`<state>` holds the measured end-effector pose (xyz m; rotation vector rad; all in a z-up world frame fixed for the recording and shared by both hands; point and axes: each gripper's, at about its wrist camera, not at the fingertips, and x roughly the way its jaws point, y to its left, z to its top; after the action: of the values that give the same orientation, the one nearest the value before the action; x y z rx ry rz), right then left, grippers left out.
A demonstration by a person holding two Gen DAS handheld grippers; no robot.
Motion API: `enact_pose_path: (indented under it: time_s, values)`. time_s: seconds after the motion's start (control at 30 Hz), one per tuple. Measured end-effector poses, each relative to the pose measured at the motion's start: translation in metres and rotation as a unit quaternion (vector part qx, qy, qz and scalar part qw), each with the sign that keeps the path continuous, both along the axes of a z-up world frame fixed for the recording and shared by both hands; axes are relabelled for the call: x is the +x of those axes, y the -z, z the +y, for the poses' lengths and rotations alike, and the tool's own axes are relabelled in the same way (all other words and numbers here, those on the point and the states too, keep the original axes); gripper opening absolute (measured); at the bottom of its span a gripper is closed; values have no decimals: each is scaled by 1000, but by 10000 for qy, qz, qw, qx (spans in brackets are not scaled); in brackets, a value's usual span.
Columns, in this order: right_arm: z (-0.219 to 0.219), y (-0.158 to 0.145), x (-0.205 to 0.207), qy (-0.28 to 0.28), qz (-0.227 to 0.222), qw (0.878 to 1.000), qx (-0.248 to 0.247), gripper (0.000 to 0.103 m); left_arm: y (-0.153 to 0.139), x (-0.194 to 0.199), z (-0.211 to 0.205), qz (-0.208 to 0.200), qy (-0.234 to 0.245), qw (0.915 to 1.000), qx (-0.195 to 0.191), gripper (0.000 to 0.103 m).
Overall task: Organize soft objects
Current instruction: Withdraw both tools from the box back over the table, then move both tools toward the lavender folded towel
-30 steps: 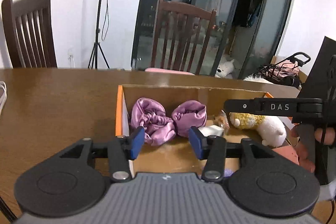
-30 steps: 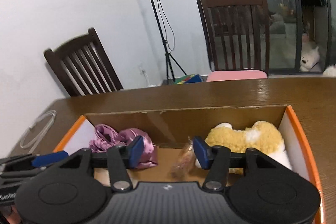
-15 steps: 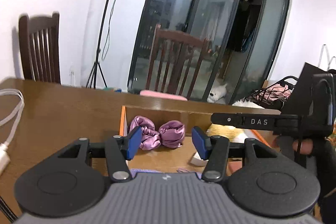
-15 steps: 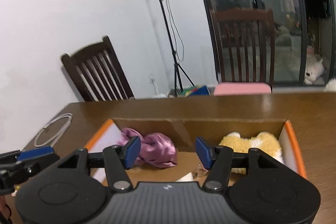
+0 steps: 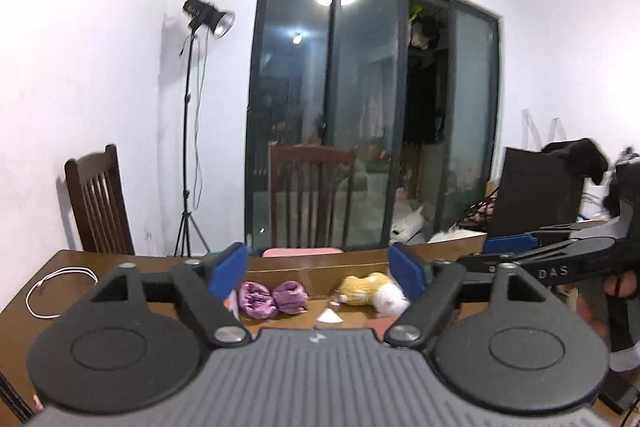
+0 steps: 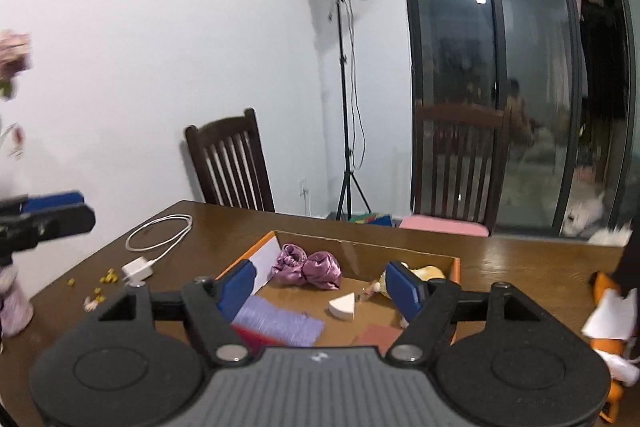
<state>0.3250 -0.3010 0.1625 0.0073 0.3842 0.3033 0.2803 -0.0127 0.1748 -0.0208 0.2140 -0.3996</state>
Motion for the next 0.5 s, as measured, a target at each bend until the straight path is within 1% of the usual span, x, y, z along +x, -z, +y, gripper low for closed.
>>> enact_pose_path:
  time_s: [0.03, 0.07, 0.1, 0.17, 0.2, 0.27, 0.33, 0.43, 0.5]
  values:
    - [-3, -1, -16, -15, -79, 10000, -42, 79, 2, -11, -1, 14, 66, 10000, -53, 86]
    - [-5, 0, -35, -35, -180, 9998, -99, 85, 5, -24, -2, 65, 131, 9998, -122, 87]
    - [-6, 2, -49, -34, -261, 9996, -130, 87, 9, -34, -1, 98, 158, 9997, -177, 90]
    - [-10, 8, -82, -19, -393, 9990, -206, 87, 17, -60, 0, 142, 185, 9994, -241, 93]
    - [-11, 12, -97, 6, -450, 9987, -256, 87, 22, -71, 0, 130, 186, 9994, -249, 96]
    - [-14, 23, -128, 77, -560, 9979, -332, 89, 34, -94, 0, 99, 186, 9995, -236, 99]
    - [-14, 34, -155, 127, -625, 9974, -342, 91, 47, -112, 1, 153, 262, 9993, -213, 101]
    - [-15, 57, -191, 132, -610, 9976, -302, 92, 70, -139, 3, 326, 390, 9983, -273, 102]
    - [-18, 73, -212, 212, -495, 9981, -304, 92, 82, -152, 4, 493, 381, 9975, -330, 102]
